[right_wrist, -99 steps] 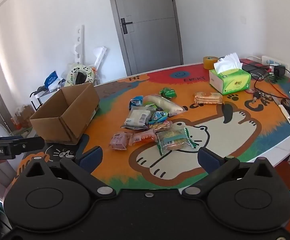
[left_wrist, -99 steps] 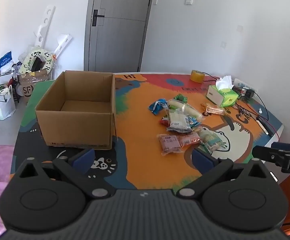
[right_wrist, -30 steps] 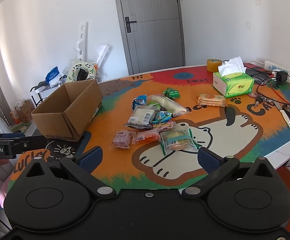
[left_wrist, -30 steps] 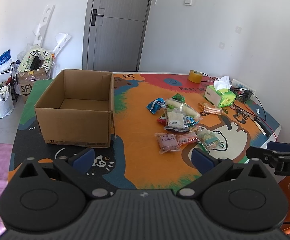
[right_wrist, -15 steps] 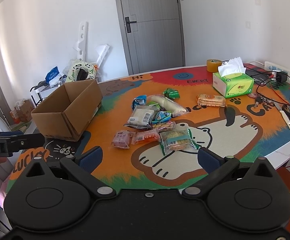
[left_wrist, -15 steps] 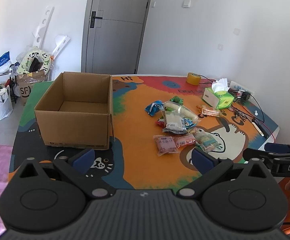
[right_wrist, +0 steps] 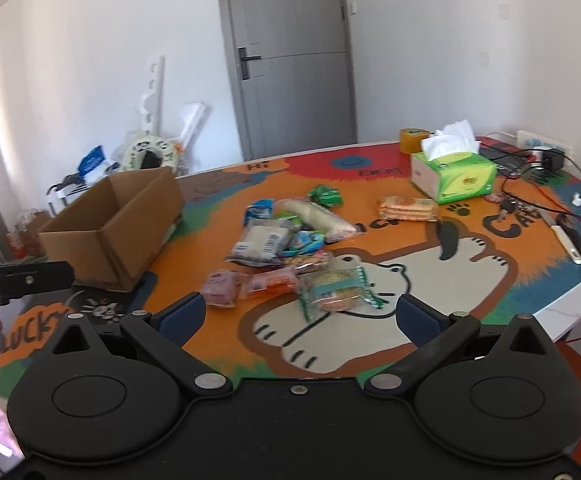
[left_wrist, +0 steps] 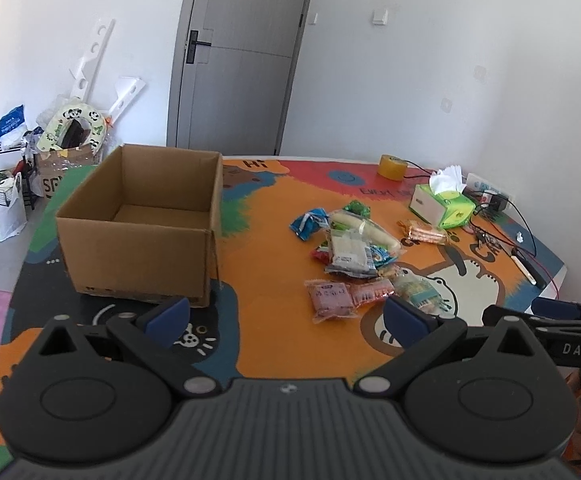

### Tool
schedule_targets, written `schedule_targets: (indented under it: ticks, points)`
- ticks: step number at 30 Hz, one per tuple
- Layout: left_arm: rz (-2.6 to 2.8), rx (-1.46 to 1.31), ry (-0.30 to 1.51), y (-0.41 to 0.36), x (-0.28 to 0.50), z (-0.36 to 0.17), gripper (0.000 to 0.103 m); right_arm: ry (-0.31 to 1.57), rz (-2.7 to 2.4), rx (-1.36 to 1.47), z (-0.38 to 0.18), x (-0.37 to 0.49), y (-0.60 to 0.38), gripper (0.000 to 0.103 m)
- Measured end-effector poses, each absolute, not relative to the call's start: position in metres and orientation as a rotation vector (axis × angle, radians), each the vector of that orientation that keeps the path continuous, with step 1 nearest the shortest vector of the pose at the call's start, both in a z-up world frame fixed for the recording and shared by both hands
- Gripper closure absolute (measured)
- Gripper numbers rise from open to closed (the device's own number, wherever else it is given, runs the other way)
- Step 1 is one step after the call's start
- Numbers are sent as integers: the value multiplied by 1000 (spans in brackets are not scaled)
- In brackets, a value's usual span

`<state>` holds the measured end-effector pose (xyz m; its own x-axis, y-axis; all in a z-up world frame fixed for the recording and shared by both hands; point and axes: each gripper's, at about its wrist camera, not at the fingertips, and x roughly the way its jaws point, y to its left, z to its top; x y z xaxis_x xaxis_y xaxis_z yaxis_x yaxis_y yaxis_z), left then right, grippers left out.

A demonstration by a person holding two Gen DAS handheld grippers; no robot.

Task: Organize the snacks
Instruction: 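Grasp the pink pastry pack with the left tool while the right tool grasps the green-labelled biscuit pack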

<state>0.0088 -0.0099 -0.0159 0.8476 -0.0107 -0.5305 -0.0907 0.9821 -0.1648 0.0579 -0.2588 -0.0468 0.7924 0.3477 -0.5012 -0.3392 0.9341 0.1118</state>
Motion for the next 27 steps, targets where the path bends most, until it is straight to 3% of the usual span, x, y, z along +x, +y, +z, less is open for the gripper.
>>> schedule_targets:
  ticks: [22,27]
  points:
    - [-33,-203,612,-36,71,-60,2,649,389,84,-98,112,-271,0]
    - [-47,-204,628,-40,90,-69,11,651,397,83,-103,128,-269,0]
